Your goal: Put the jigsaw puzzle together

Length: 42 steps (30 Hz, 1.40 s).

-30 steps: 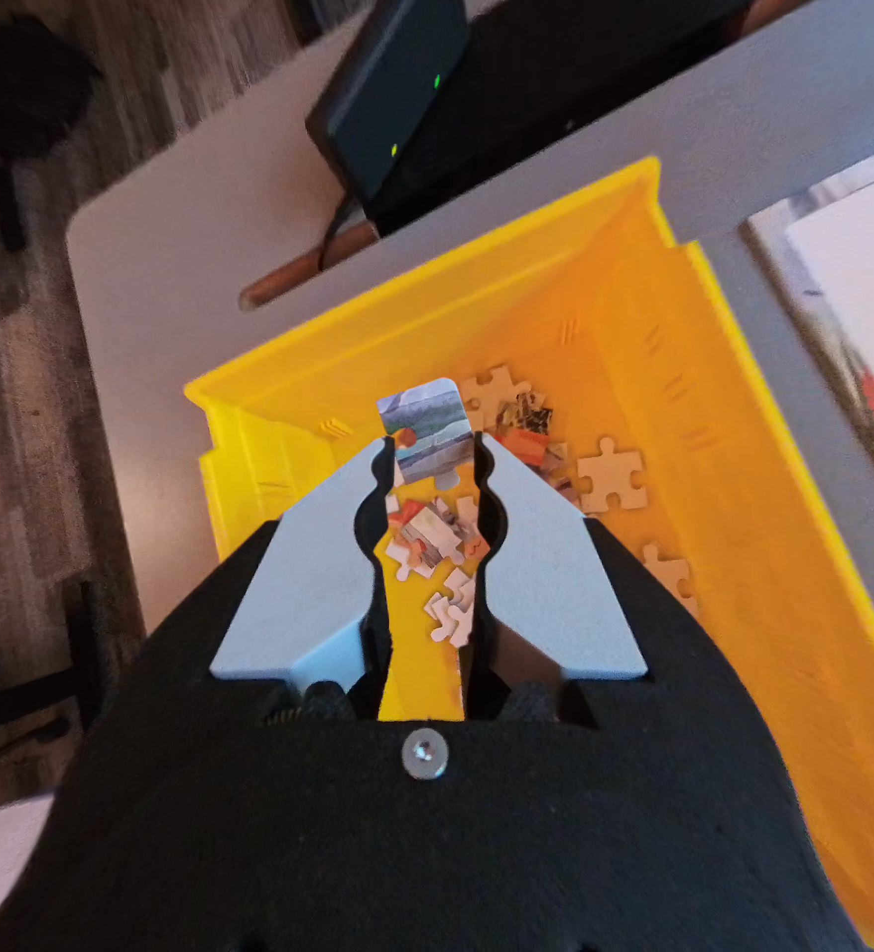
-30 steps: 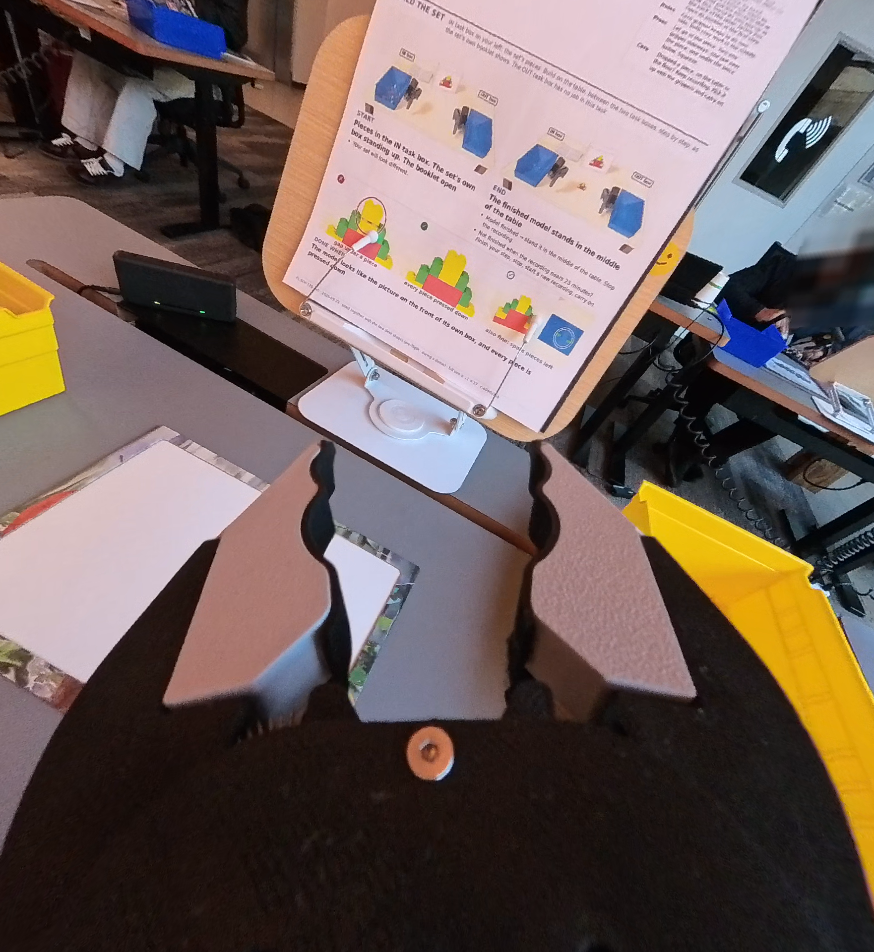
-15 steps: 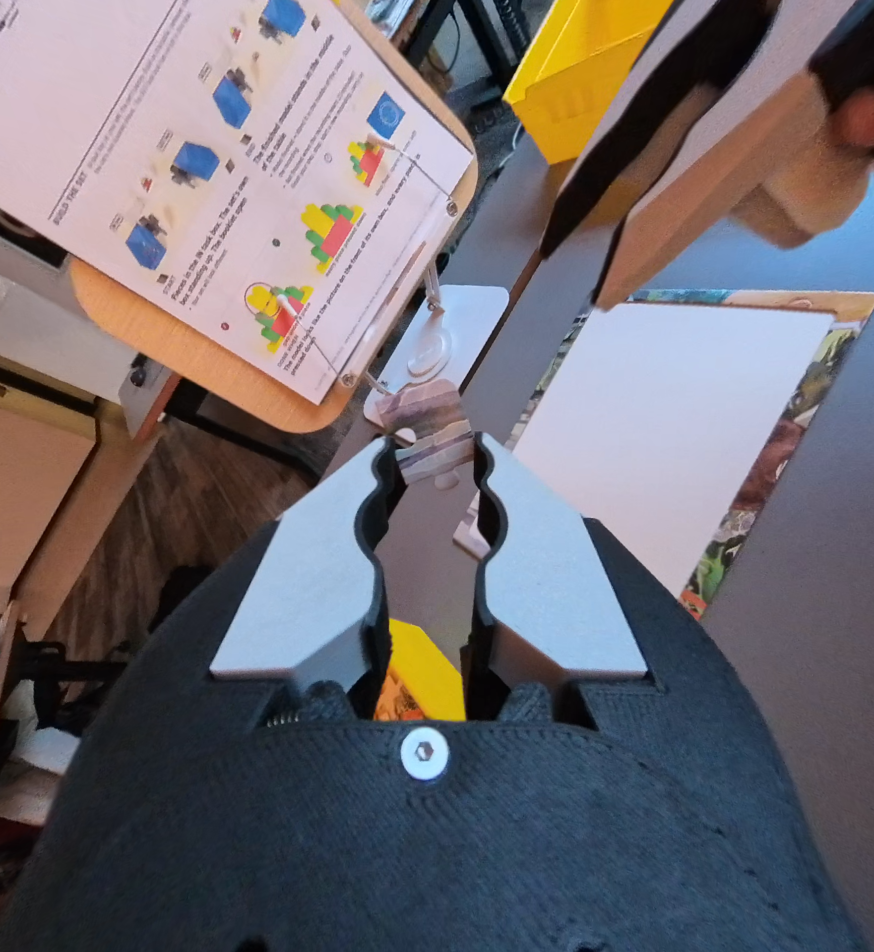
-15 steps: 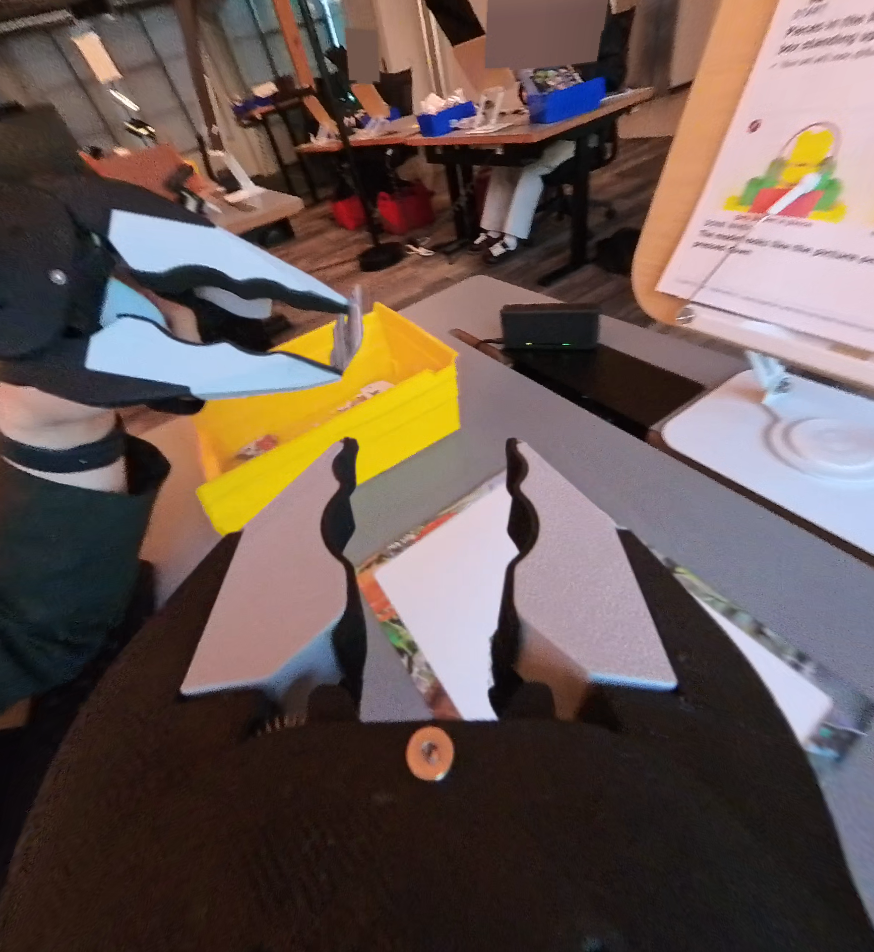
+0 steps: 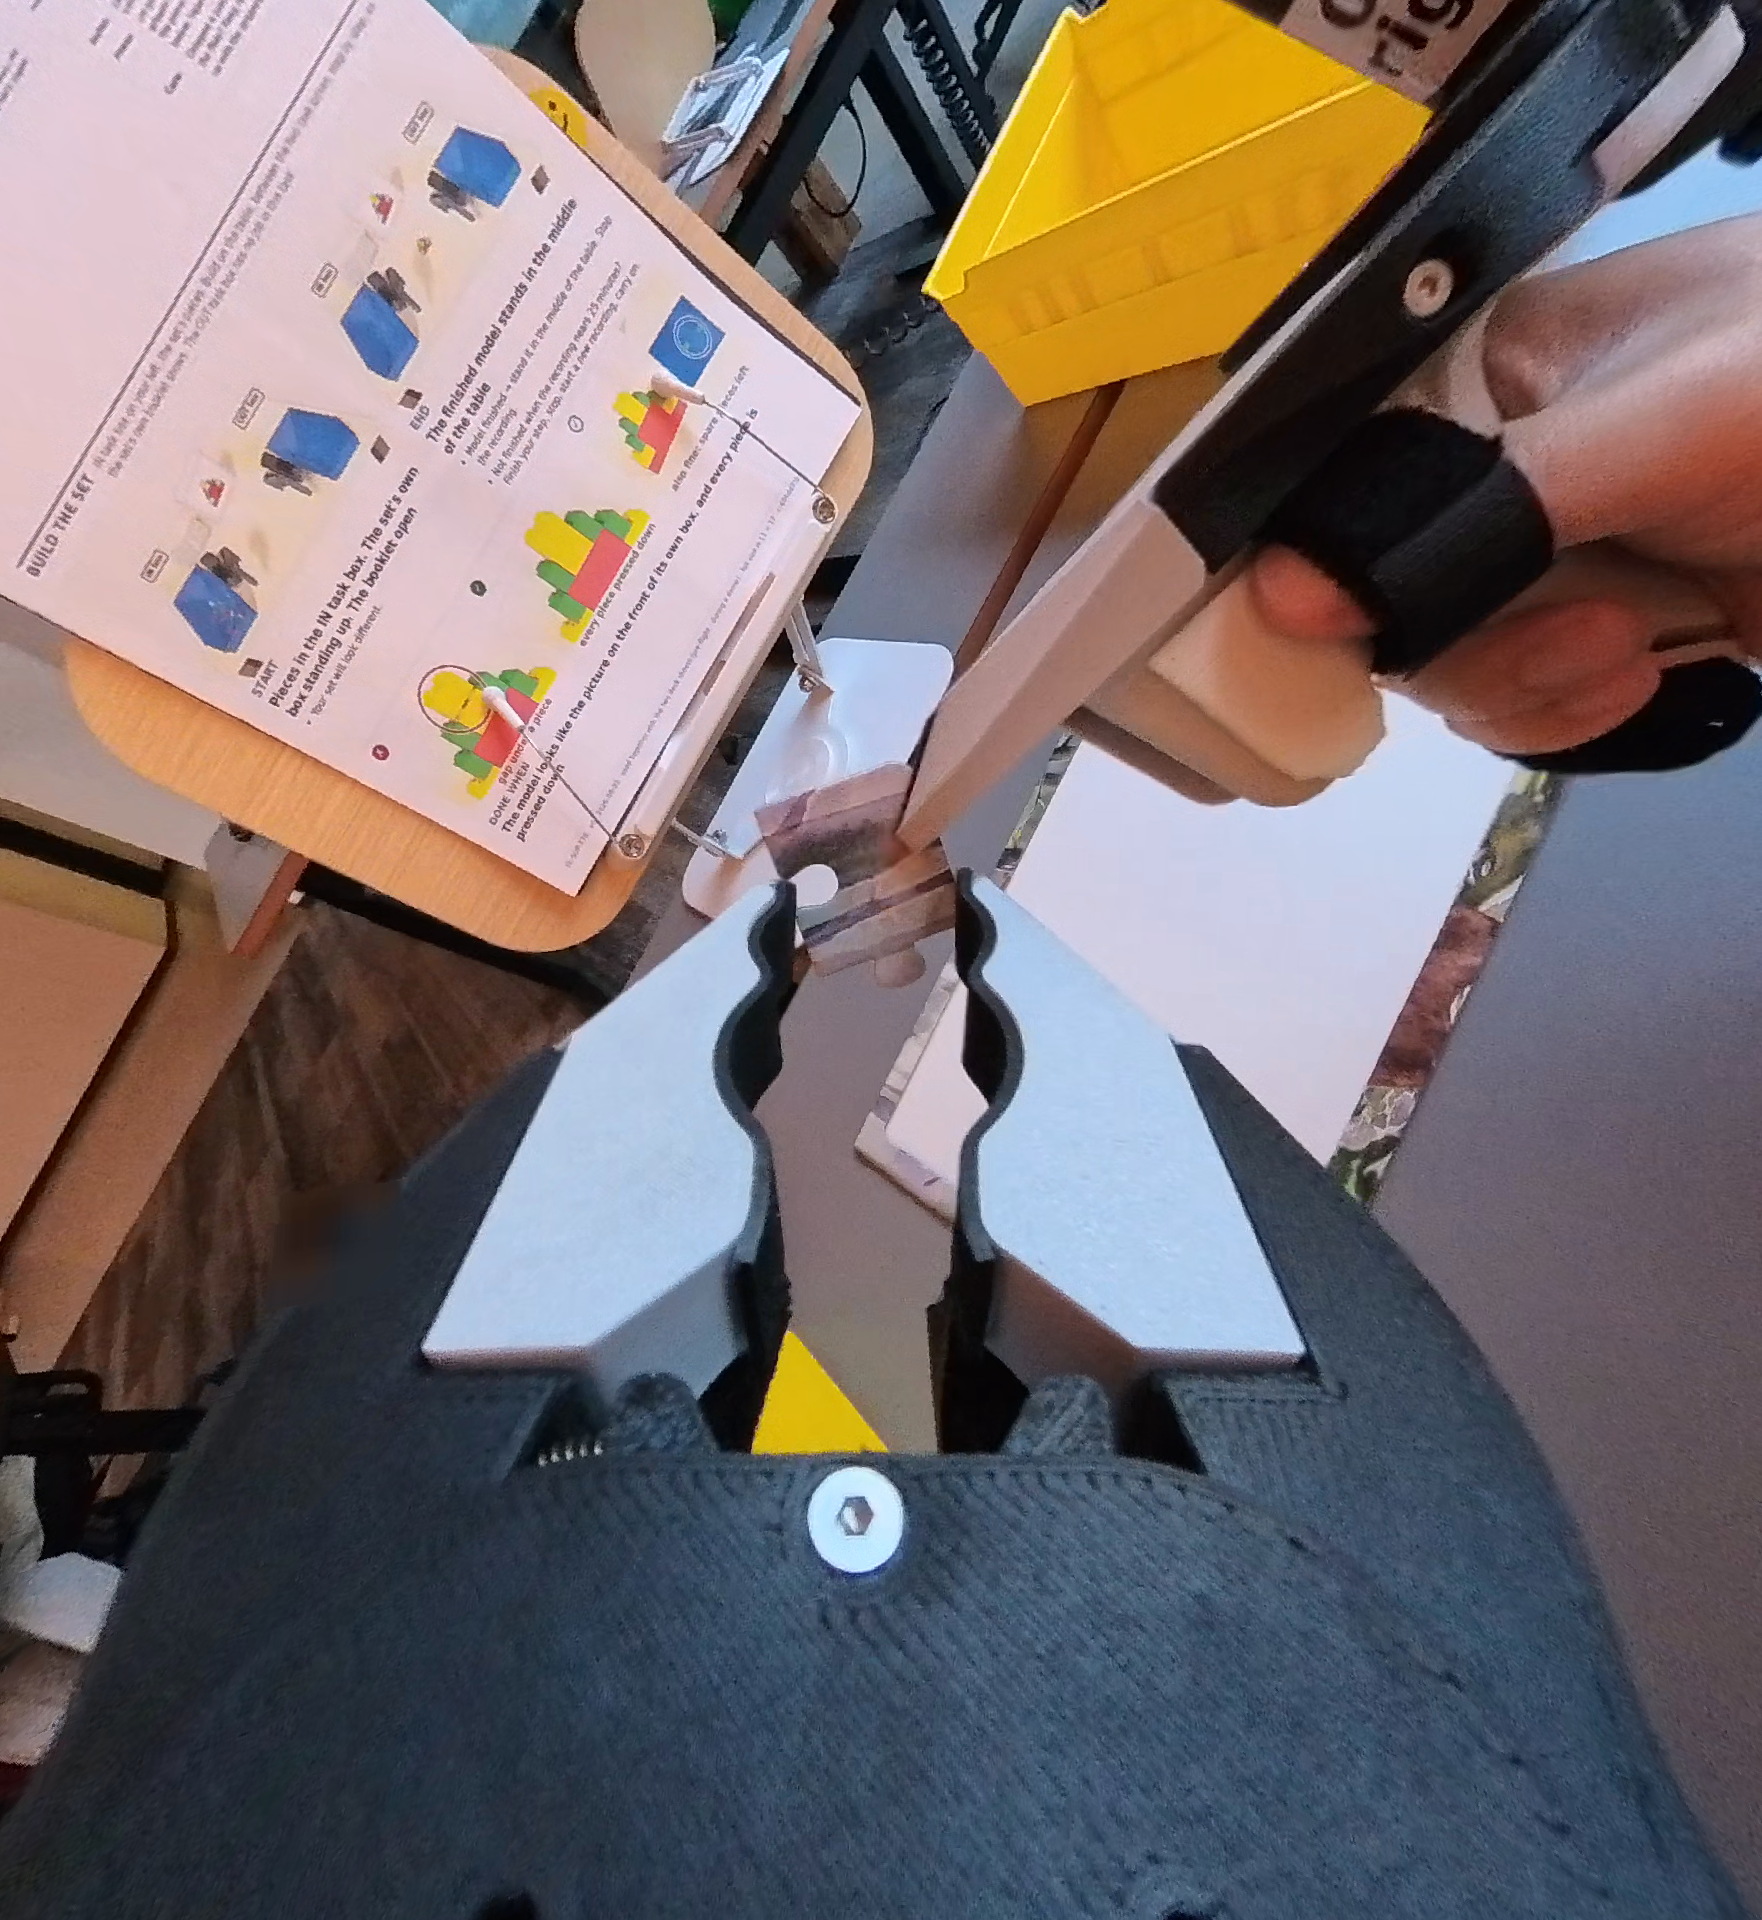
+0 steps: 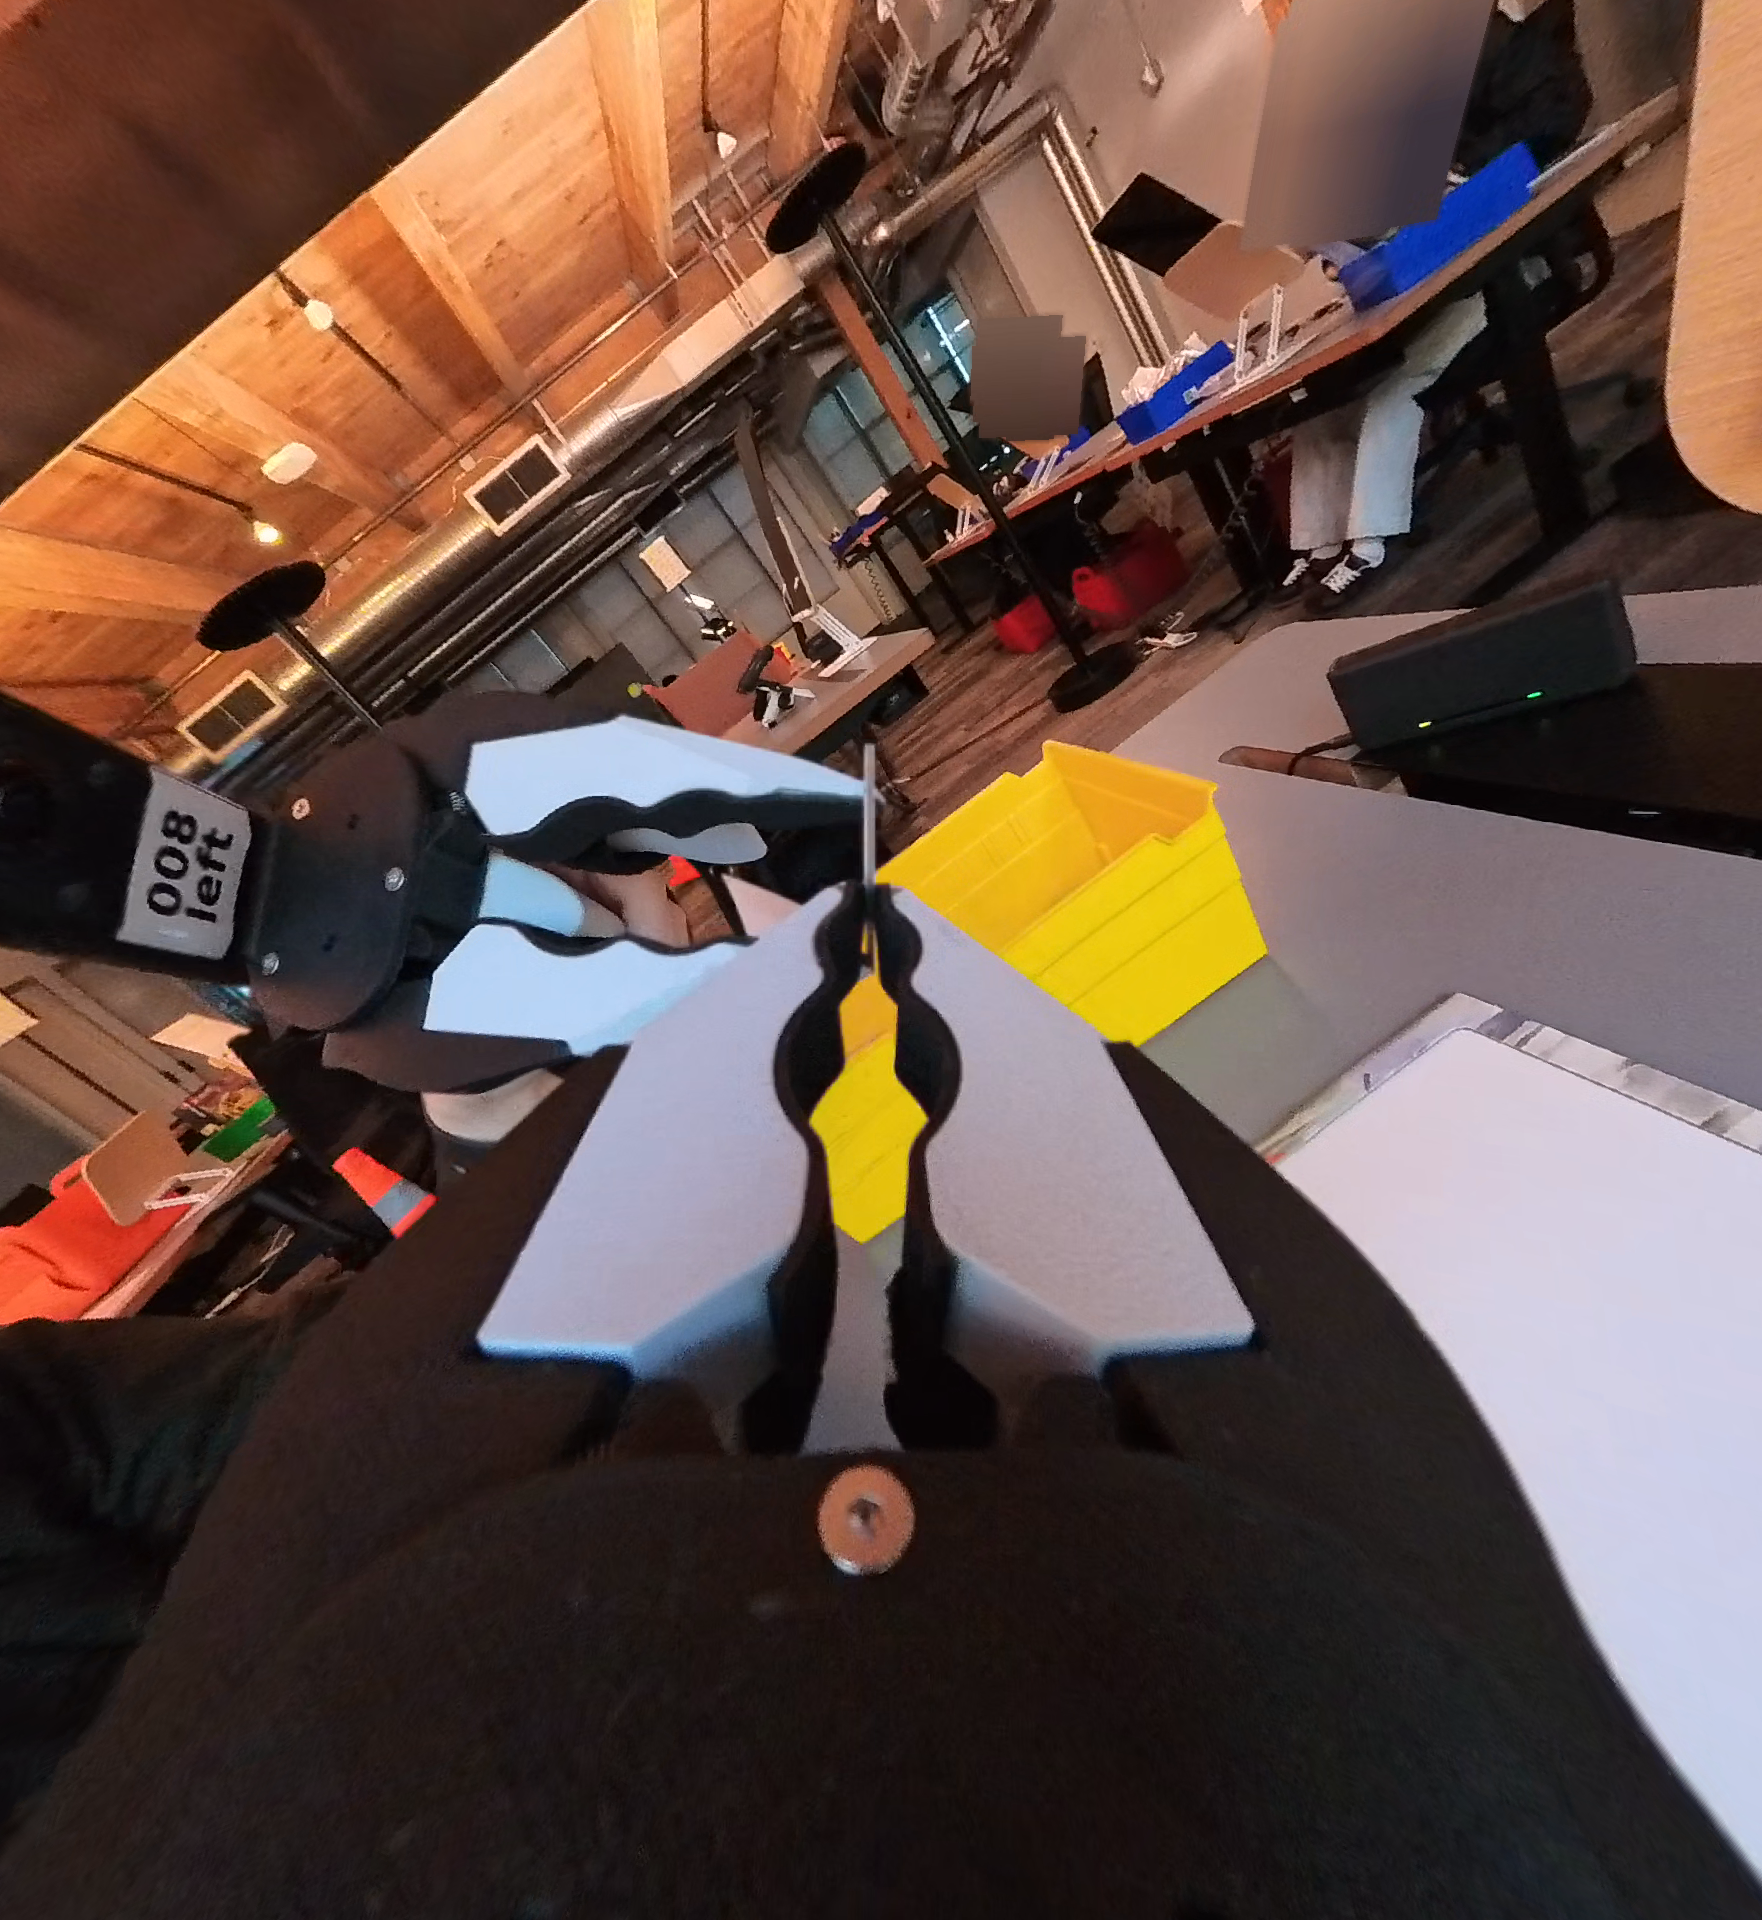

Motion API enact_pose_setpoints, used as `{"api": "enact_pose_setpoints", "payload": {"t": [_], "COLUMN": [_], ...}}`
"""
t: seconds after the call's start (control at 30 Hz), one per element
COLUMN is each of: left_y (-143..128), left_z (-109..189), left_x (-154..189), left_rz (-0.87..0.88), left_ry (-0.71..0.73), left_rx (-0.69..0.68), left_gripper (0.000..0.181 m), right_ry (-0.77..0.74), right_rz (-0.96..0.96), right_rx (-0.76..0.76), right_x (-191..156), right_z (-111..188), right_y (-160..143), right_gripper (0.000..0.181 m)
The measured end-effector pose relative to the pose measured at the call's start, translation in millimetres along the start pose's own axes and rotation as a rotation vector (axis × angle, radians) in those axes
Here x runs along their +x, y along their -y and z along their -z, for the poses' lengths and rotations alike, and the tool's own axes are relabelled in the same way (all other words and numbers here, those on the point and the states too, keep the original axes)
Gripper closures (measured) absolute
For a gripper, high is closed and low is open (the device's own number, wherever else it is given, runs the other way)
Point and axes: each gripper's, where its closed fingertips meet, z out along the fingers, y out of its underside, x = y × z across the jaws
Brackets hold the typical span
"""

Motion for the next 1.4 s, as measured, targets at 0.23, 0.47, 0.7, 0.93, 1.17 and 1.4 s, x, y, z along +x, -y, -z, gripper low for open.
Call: {"api": "enact_pose_setpoints", "payload": {"t": [0.23,0.47,0.7,0.93,1.17,1.4], "left_y": [-13,-8,-11,-19,3,15], "left_z": [13,17,10,7,5,16], "left_x": [17,39,66,78,35,1], "left_rz": [0.164,0.200,0.236,0.241,0.656,0.902], "left_ry": [-0.239,-0.431,-0.595,-0.681,-0.686,-0.701], "left_rx": [-0.024,0.048,0.021,-0.013,0.130,0.284], "left_gripper": [0.150,0.152,0.162,0.180,0.181,0.181], "right_ry": [-0.066,0.014,0.017,0.002,-0.194,-0.374], "right_rz": [0.167,0.252,0.357,0.412,0.759,1.382], "right_rx": [-0.272,-0.522,-0.663,-0.678,-0.232,-0.127], "right_x": [17,5,0,0,0,-15], "right_z": [22,38,41,41,31,25], "right_y": [-18,-51,-74,-75,6,11], "right_gripper": [0.180,0.180,0.180,0.179,0.104,0.120]}}
